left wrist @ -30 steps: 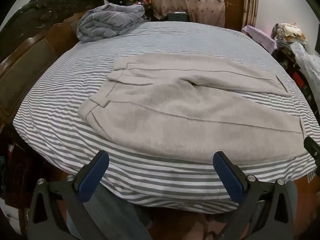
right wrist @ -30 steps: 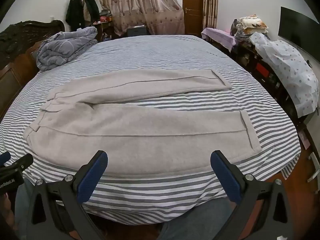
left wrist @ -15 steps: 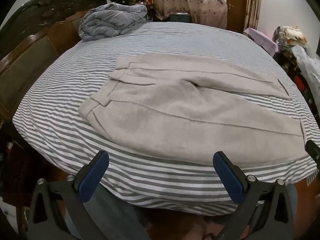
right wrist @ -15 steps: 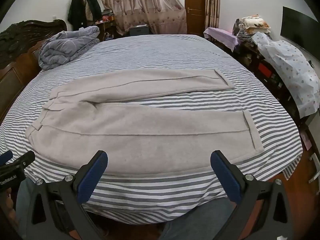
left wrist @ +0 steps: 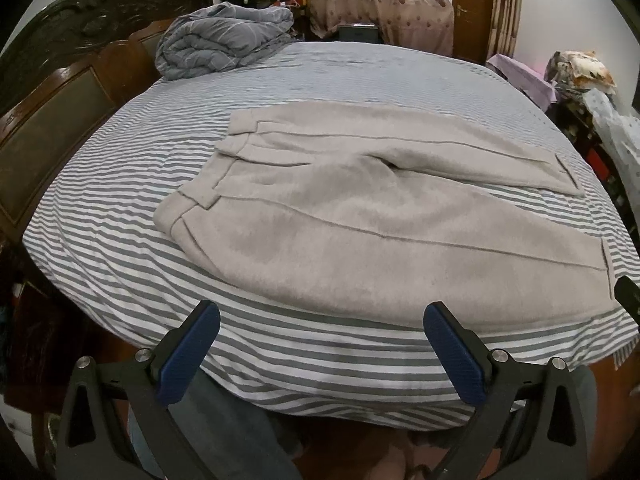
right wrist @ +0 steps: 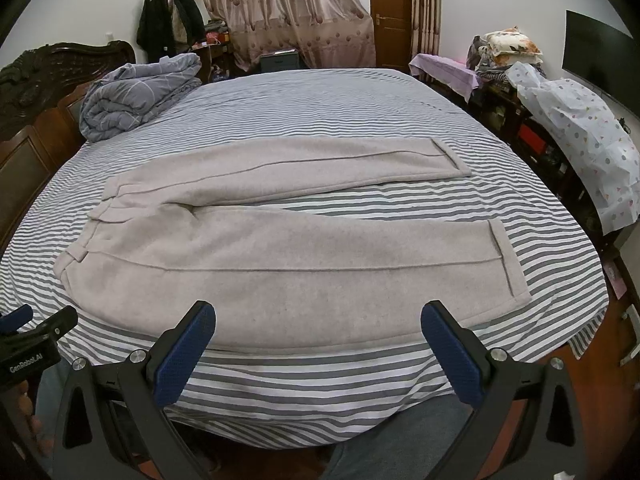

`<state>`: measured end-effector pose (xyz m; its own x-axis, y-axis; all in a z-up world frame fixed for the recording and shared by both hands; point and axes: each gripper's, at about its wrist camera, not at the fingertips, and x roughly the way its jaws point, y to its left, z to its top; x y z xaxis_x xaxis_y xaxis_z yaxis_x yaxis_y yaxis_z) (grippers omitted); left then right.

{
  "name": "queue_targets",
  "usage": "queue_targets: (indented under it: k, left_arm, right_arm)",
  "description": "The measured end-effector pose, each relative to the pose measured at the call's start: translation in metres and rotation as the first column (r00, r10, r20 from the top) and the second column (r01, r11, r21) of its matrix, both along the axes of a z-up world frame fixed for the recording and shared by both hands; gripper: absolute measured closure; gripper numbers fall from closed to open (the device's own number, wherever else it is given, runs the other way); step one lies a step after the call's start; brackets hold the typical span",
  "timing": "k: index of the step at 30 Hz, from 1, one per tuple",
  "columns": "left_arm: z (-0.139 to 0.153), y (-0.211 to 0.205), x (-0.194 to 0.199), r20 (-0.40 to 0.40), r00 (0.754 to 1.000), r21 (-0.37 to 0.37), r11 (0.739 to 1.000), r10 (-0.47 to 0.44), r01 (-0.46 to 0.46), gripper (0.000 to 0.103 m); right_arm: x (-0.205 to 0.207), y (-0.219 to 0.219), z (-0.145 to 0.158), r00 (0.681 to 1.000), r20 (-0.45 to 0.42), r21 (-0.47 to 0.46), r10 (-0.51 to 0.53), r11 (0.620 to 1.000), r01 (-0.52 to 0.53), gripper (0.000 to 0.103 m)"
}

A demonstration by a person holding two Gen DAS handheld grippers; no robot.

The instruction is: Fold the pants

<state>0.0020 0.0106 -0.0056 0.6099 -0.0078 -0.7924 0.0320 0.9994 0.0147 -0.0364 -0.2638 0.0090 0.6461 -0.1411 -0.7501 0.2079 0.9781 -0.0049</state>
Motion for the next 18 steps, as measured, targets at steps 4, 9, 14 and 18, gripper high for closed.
queue_targets:
  k: [4, 9, 14, 18]
  left_arm:
    - [0.0, 0.0, 0.0, 0.013, 1.0, -0.022, 1.0, -0.013, 0.013, 0.002]
    - [0.007, 0.002, -0.003, 0.066, 0.998, -0.064, 0.998, -0.022, 0.026, 0.002]
    - [0.009, 0.002, -0.005, 0.072, 0.997, -0.089, 0.995, -0.038, 0.044, 0.002]
    - [0.011, -0.003, -0.006, 0.073, 0.996, -0.059, 0.997, -0.049, 0.053, 0.002]
  right_arm:
    - [-0.001, 0.001, 0.0, 1.0, 0.003, 0.001, 0.0, 1.0, 0.0, 0.001]
    - [0.0, 0.001, 0.002, 1.0, 0.002, 0.003, -0.001, 1.0, 0.001, 0.001]
    - [0.0, 0.0, 0.001, 1.0, 0.003, 0.004, -0.002, 1.0, 0.001, 0.001]
    - [0.0, 0.0, 0.001, 1.0, 0.004, 0.006, -0.001, 1.0, 0.001, 0.001]
